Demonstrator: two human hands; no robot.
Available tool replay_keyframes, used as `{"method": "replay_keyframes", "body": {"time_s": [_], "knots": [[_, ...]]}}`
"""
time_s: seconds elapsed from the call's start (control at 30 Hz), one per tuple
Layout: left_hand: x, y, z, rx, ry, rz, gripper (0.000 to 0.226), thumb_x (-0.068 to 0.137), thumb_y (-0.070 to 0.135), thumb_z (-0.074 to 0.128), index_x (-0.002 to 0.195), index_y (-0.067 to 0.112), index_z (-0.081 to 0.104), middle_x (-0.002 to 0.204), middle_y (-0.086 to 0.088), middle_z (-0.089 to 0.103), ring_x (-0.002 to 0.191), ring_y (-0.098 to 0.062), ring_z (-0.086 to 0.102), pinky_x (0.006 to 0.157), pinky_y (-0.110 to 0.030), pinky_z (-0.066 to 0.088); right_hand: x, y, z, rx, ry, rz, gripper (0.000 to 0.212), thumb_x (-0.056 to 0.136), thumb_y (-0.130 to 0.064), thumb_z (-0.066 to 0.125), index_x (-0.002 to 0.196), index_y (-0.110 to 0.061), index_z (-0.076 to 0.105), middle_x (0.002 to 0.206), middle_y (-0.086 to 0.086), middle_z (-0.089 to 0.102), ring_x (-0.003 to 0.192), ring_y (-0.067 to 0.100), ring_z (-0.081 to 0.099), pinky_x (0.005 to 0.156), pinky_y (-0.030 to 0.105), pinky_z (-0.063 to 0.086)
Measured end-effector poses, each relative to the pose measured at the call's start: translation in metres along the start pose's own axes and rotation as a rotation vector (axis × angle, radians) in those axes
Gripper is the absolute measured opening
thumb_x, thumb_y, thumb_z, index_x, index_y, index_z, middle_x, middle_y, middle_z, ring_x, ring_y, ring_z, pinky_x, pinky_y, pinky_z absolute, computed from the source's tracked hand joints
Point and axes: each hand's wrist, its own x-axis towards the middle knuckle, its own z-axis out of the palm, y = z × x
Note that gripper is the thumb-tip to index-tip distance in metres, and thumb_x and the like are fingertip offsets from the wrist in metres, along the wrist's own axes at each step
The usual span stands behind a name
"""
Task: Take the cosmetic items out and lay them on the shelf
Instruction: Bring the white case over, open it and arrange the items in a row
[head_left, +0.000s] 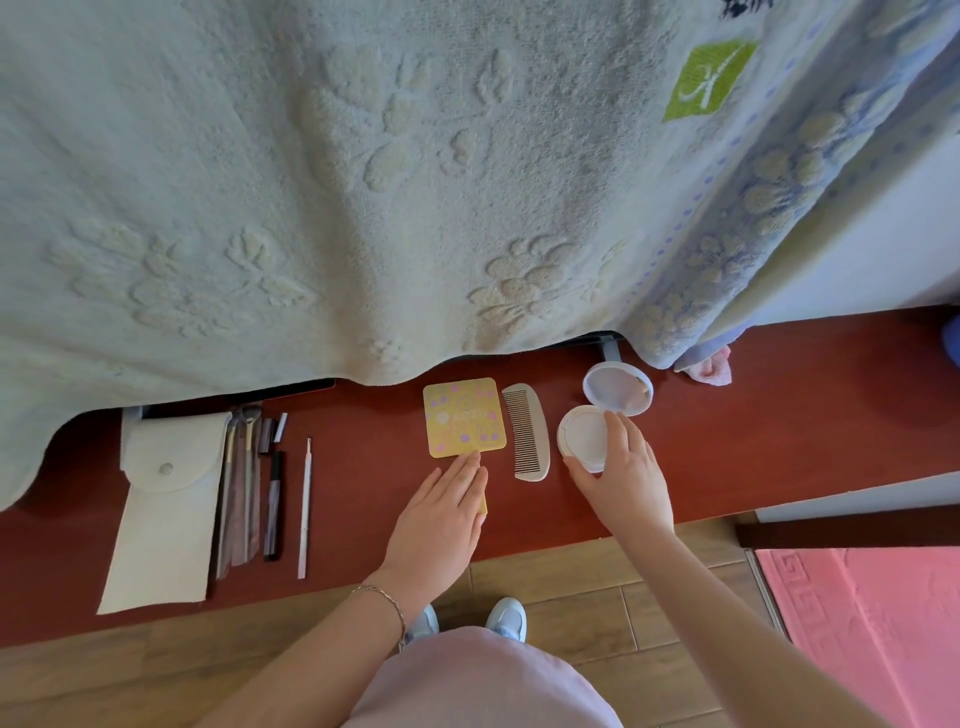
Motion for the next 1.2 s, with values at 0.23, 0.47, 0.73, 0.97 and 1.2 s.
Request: {"method": "replay_keyframes", "body": {"time_s": [0.23, 0.47, 0.73, 0.97, 1.2], "knots": [[-0.007, -0.008, -0.013, 0.026, -0.013, -0.052, 0.049, 0.09, 0.035, 0.033, 0.125, 0.01, 0.058, 0.134, -0.007, 0.055, 0.123, -0.019, 0.052, 0.101, -0.036, 0.037, -0.01, -0.02, -0.002, 0.035, 0.152, -0.232, 0.056, 0.082, -0.028, 0.067, 0.13, -0.008, 0.048, 0.133, 0.011, 0.054, 0.12, 0.03, 0.052, 0.09, 0.044, 0.051], [-0.056, -0.044, -0.032, -0.006, 0.034, -0.323, 0.055, 0.072, 0.022, 0.075, 0.121, 0.004, 0.06, 0.131, -0.012, 0.056, 0.121, -0.024, 0.054, 0.092, -0.033, 0.046, -0.043, -0.12, 0.041, 0.044, -0.017, -0.743, 0.04, 0.085, -0.023, 0.059, 0.124, -0.014, 0.057, 0.126, 0.005, 0.06, 0.116, 0.021, 0.057, 0.097, 0.036, 0.045], [-0.104, -0.068, -0.034, 0.059, 0.003, -0.441, 0.065, 0.057, 0.023, 0.086, 0.116, 0.005, 0.064, 0.124, -0.012, 0.062, 0.111, -0.023, 0.061, 0.082, -0.034, 0.052, -0.053, -0.185, 0.083, 0.004, -0.112, -0.801, 0.016, 0.08, -0.014, 0.066, 0.095, -0.016, 0.071, 0.096, 0.003, 0.069, 0.086, 0.022, 0.065, 0.072, 0.034, 0.058], [-0.123, -0.083, -0.033, 0.066, 0.002, -0.452, 0.057, 0.063, 0.019, 0.081, 0.117, 0.008, 0.064, 0.122, -0.009, 0.063, 0.111, -0.024, 0.061, 0.086, -0.04, 0.053, -0.037, -0.235, 0.098, -0.006, -0.371, -0.375, 0.029, 0.092, -0.034, 0.046, 0.096, -0.009, 0.061, 0.097, 0.006, 0.06, 0.09, 0.025, 0.057, 0.071, 0.032, 0.045], [-0.128, -0.082, -0.03, 0.111, 0.008, -0.398, 0.049, 0.064, 0.023, 0.08, 0.111, 0.011, 0.068, 0.113, -0.005, 0.068, 0.116, -0.022, 0.058, 0.088, -0.04, 0.049, -0.03, -0.245, 0.11, -0.198, -0.378, -0.339, 0.031, 0.09, -0.034, 0.042, 0.092, -0.011, 0.063, 0.092, 0.006, 0.064, 0.082, 0.026, 0.06, 0.066, 0.031, 0.041]]}}
